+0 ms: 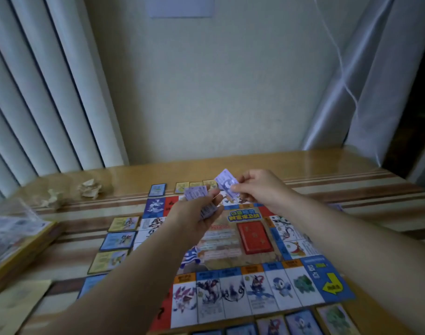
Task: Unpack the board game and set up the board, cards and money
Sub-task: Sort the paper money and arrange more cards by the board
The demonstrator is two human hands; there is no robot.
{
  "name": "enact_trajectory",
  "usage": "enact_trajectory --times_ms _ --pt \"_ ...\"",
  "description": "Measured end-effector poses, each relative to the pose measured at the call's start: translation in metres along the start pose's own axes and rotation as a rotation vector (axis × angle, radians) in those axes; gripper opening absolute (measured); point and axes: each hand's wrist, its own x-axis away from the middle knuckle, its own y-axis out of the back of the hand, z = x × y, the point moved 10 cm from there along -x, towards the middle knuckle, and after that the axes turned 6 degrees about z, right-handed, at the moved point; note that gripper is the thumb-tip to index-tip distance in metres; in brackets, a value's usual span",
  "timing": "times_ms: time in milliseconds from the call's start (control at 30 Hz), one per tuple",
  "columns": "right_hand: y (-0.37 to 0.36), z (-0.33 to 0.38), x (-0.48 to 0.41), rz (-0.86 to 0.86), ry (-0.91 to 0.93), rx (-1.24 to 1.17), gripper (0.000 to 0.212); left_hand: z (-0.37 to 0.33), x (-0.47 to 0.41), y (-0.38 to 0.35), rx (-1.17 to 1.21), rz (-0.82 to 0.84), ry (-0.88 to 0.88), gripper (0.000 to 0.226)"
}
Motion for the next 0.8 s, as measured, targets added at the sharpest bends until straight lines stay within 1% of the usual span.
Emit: enact_trajectory --times_ms 67,133,200,267,300,333,400,533,633,700,800 --pt "0.009 0.004 -0.024 -0.116 0.026 0.047 0.023 -0.015 -0.002 0.016 0.012 -0.013 -0.015 0.012" --pt "0.010 0.005 -0.051 -0.159 0.032 0.070 0.025 -0.030 -0.006 0.033 0.022 -0.038 -0.013 0.013" --pt "0.002 0.005 -0.082 -0.146 0.026 0.126 0.022 -0.043 -0.015 0.050 0.048 -0.065 -0.001 0.010" --pt "-0.007 0.006 -0.111 -0.129 0.024 0.294 0.010 -0.053 -0.025 0.062 0.077 -0.083 0.008 0.010" --pt "-0.011 0.007 -0.125 -0.130 0.029 0.387 0.011 -0.057 -0.031 0.068 0.080 -0.092 0.014 0.013" --pt "-0.015 0.008 -0.139 -0.140 0.036 0.474 0.017 -0.061 -0.037 0.074 0.086 -0.100 0.018 0.015" --pt "-0.022 0.005 -0.163 -0.149 0.039 0.590 0.024 -0.068 -0.047 0.083 0.100 -0.106 0.018 0.015" --pt "-0.040 -0.013 -0.201 -0.094 0.044 0.767 0.025 -0.082 -0.064 0.102 0.093 -0.123 -0.012 0.022" --pt "-0.048 -0.027 -0.215 -0.053 0.027 0.888 0.028 -0.084 -0.070 0.109 0.091 -0.108 -0.005 0.021" --pt "-0.046 -0.028 -0.219 -0.090 0.032 0.949 0.026 -0.082 -0.071 0.112 0.083 -0.105 0.003 0.020" --pt "-0.035 -0.015 -0.217 -0.214 0.095 1.053 0.019 -0.079 -0.070 0.113 0.052 -0.097 0.013 0.020"
